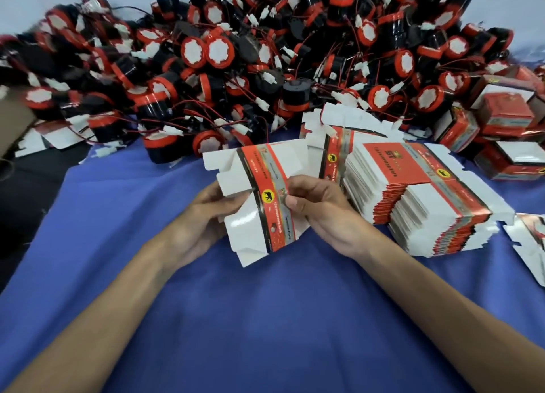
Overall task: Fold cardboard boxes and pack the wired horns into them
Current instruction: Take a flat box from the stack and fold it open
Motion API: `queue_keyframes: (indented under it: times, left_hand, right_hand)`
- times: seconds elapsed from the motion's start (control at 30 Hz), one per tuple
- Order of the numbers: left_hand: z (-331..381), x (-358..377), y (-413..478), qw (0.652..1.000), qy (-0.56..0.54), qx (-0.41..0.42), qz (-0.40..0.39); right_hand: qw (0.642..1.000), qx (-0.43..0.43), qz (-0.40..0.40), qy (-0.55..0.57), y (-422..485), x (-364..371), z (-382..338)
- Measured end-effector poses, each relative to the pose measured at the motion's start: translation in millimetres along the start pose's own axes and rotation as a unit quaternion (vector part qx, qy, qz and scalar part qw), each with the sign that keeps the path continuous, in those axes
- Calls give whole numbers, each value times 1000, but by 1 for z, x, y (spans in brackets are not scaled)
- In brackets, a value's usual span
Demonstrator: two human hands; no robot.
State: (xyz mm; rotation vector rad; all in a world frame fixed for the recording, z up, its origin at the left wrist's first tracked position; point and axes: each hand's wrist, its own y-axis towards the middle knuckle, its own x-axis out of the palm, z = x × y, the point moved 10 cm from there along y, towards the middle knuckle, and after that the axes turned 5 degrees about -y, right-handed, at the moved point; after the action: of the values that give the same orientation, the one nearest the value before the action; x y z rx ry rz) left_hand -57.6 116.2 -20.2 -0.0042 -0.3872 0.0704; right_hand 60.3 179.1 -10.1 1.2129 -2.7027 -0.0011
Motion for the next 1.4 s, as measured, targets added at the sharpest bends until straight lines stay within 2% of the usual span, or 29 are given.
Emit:
queue_keyframes:
  times: [0.1,0.2,0.3,0.43,0.5,0.67,0.73,0.8,0.87,0.93,1.0,1.1,1.17,1.27,1.4]
  left_hand:
    - [-4,-4,1,1000,-2,2,29]
    - [12,0,0,990,116,74,37]
    - [35,-2,-8,931,309,173,84]
    - [60,10,-18,862,408,287,94]
    - [61,16,-18,825,462,314,82]
    - [62,25,-21,798,492,344,62]
    - [68,17,-22,798,483,347,97]
    - [74,8,-25,829,433,336,115]
    - [70,10,-25,885,337,314,62]
    - [59,23,-24,917,284,282,-2]
    - [47,36,-23,913,306,270,-25]
    - [45,41,-29,908,296,295,35]
    - [51,37,-34,907,260,320,81]
    - [58,34,-37,908,220,343,99]
    - [65,35,-40,875,303,357,125]
  right_hand:
    - [999,0,-35,-28,-5,8,-3]
    - [998,3,-38,-55,-6,9,-4]
    - [998,-2,-21,-56,-4,8,-11]
    - [1000,6,9,-18,2,7,-17]
    - [999,28,34,6,1,8,-8]
    - [991,28,124,40,-5,-12,1]
    - [988,23,126,90,-4,-19,-3]
    - [985,24,96,140,-4,-15,-4]
    - [979,27,58,195,-7,-4,-7]
    - [969,19,27,246,-10,4,-13]
    - [958,24,10,284,-15,13,-15]
    - [946,55,-24,317,-22,32,-8]
    - [959,71,-42,272,-26,42,-4]
    - [992,54,-23,115,-25,39,-1]
    - [997,-24,66,-28,-26,18,-12]
